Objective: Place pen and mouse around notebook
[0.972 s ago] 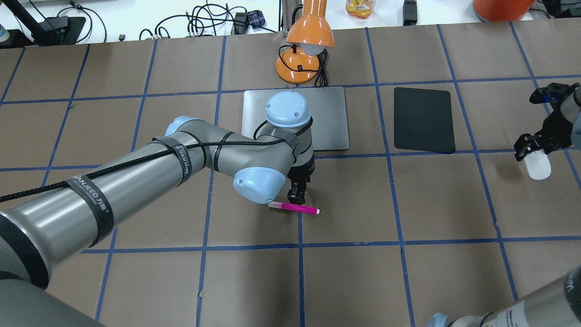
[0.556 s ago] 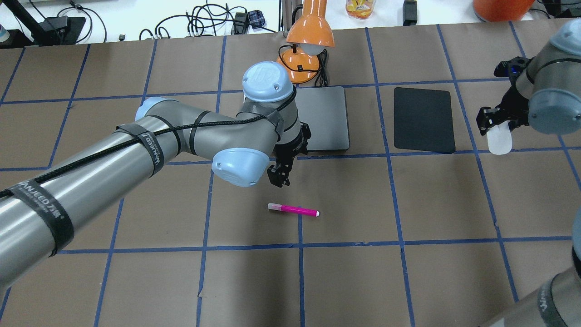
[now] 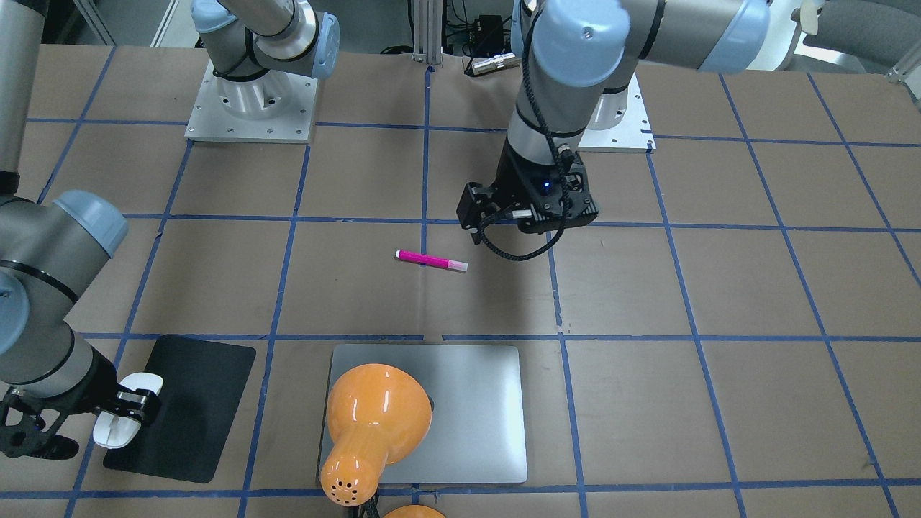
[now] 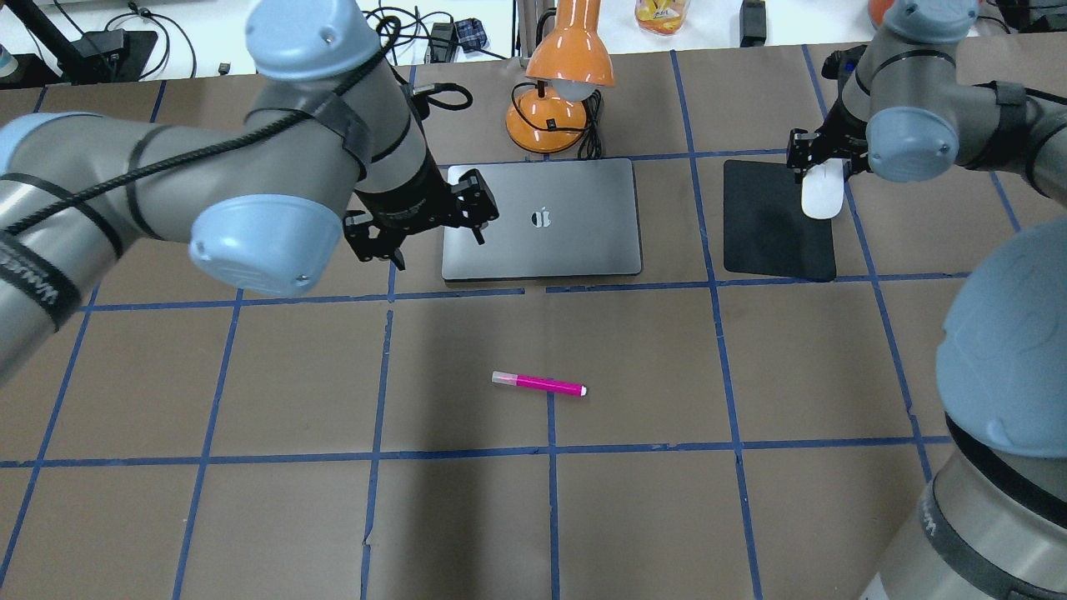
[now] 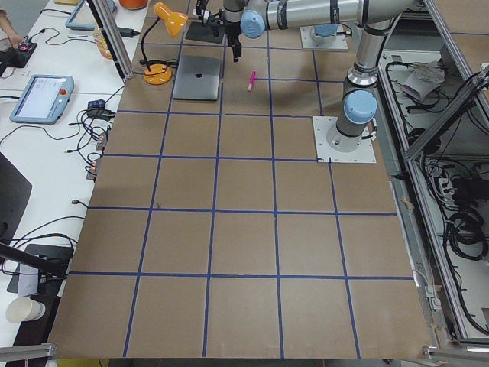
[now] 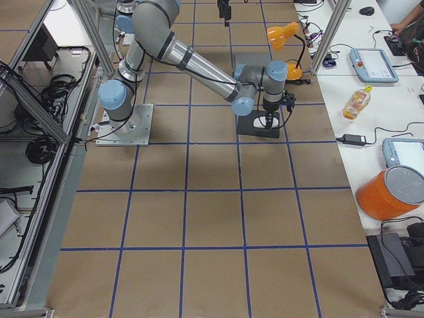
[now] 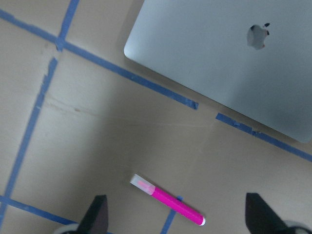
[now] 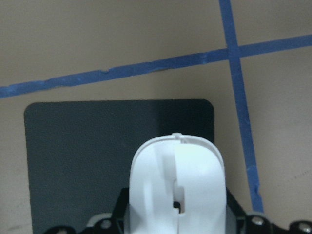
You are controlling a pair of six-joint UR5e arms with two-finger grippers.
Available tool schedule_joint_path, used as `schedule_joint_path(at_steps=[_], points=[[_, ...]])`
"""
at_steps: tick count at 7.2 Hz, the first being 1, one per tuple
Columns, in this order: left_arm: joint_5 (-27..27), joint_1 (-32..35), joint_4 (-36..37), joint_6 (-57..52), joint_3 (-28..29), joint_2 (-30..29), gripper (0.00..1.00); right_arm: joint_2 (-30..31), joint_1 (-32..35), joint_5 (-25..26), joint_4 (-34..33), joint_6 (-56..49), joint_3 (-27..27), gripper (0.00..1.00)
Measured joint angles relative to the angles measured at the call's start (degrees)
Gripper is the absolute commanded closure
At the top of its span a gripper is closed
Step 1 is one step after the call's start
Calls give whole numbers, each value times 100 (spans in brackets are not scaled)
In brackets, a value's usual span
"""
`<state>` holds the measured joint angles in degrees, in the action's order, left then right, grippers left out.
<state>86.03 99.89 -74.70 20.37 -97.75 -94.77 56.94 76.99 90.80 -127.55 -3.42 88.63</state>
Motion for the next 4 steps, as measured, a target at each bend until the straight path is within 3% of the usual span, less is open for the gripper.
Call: schedule_joint_path(at_steps=[2,4], points=[[15,-612,-574,-1316,277,294,0,-152,188,-26,-24,220,-55,60],[24,-923,-1104,-1570,592,319,0,-225,244,-35,-38,225,-36,54]])
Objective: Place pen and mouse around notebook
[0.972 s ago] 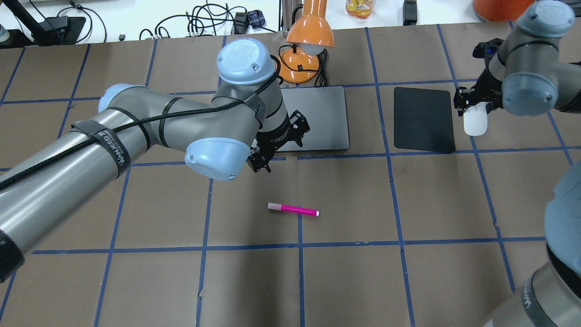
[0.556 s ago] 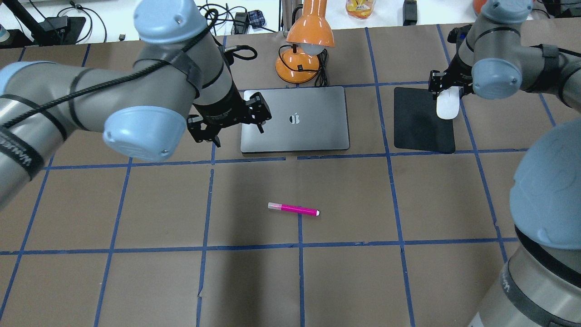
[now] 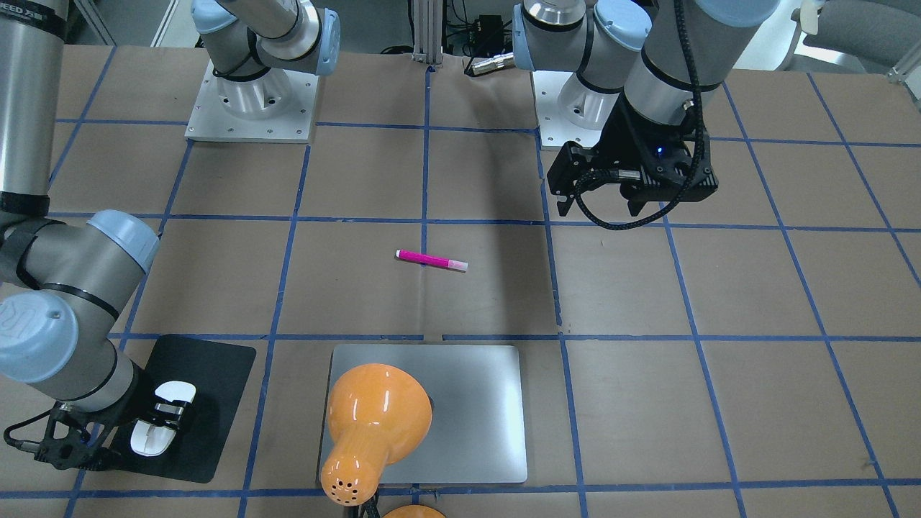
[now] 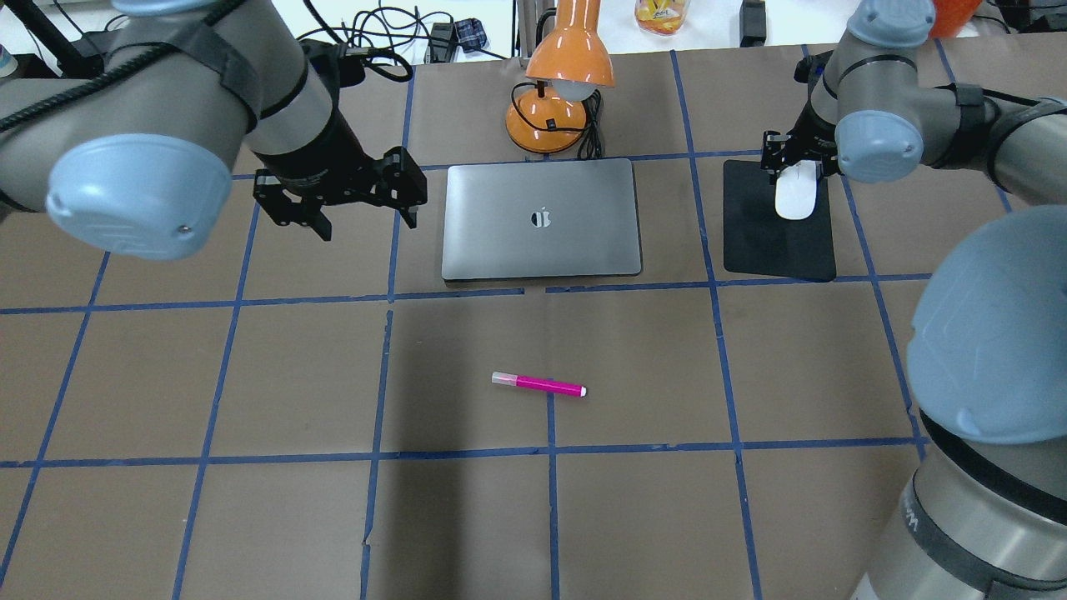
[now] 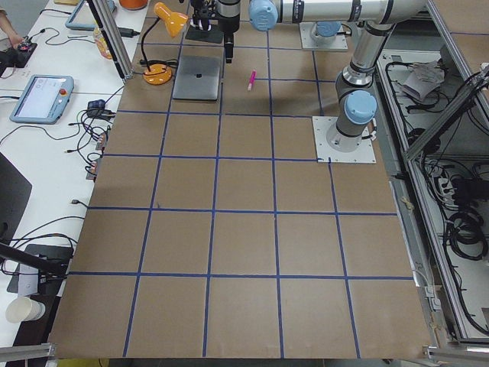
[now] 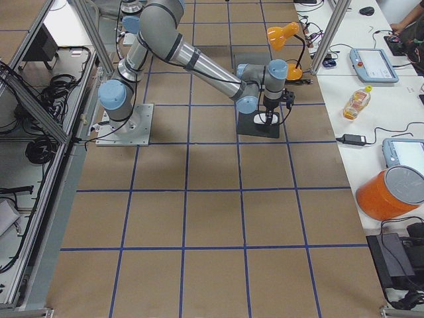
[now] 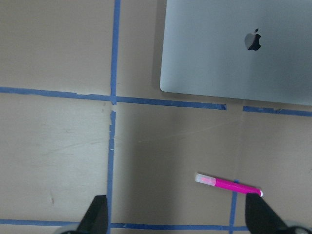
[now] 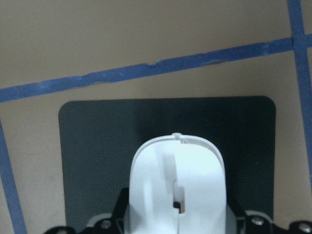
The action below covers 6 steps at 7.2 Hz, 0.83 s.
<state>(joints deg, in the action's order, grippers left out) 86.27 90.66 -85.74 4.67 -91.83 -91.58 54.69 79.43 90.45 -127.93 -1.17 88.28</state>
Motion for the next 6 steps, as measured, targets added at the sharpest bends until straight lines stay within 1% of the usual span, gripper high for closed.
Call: schedule_joint_path(at_steps=[1,2,3,6], points=[[-7,-38,-127,-15,47,-12,0,-44,20,-1,-3,-21,3,42],[-11,-51,-174,-29,72,-30,0,-66,48,-3,-4,-33,4,6],[-11,-54,-190,-41,98,-52,0,-65,92,-5,-7,-35,-1,0],[0,-54,-240,-24,204,-117,0,141,193,4,125,-17,-21,0]])
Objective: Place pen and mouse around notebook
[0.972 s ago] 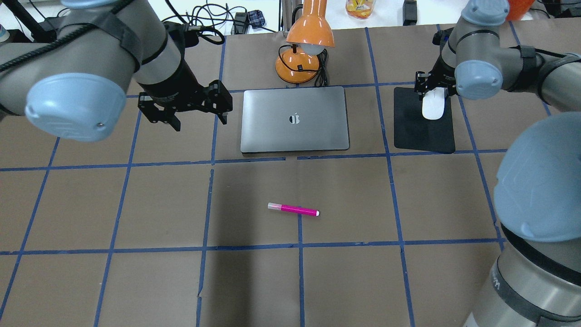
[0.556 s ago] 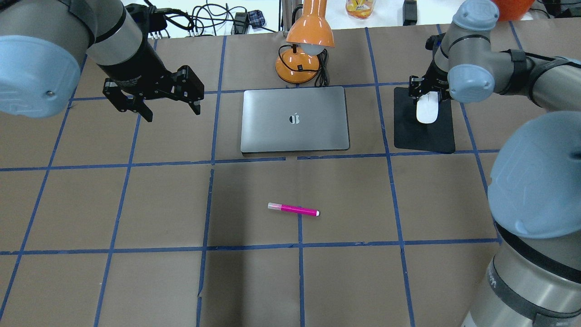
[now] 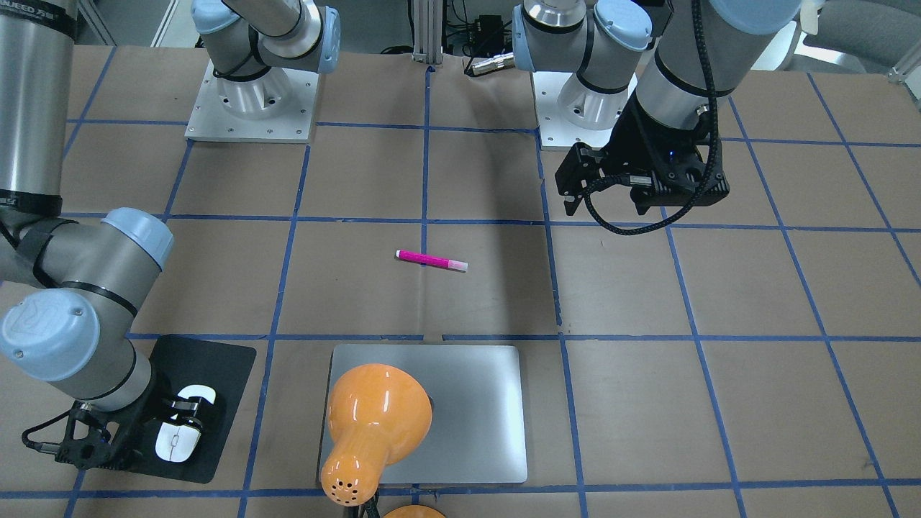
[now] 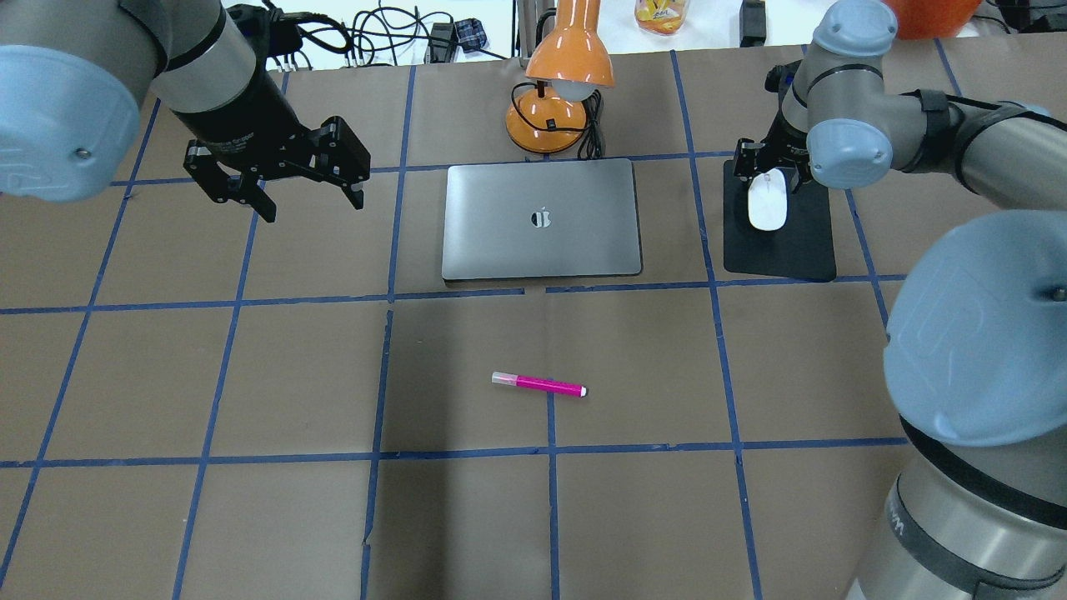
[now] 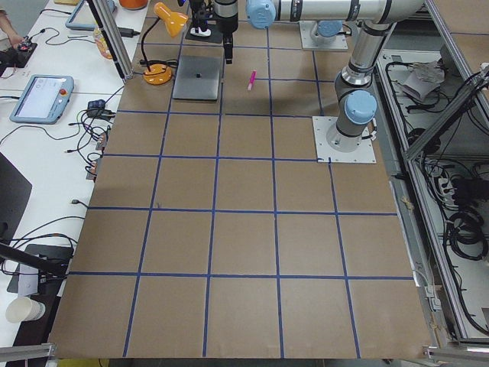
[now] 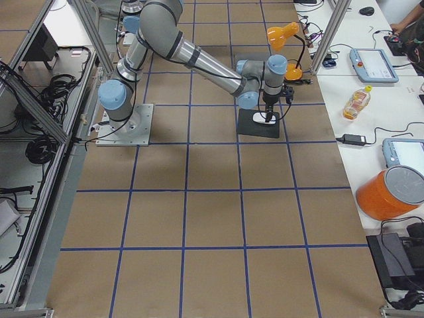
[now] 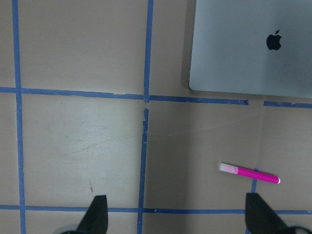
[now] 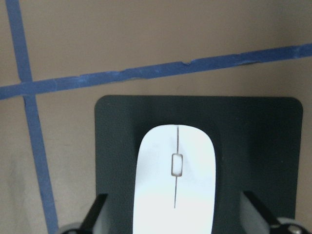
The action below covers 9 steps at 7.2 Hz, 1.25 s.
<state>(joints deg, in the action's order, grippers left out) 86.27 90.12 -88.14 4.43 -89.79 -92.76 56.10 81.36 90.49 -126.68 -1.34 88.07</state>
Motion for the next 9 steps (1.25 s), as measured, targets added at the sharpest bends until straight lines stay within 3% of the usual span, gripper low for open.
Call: schedule_joint_path(at_steps=[2,6,9], points=[[-1,4,-74,31,164,-57,0,555,9,10,700,4,36,0],[171,14,-255,101,278,-83,0,2580,89,37,3232,78,119,0],[186,15,-266,100,279,-74,0,3574,181,6,3628,75,757,0]])
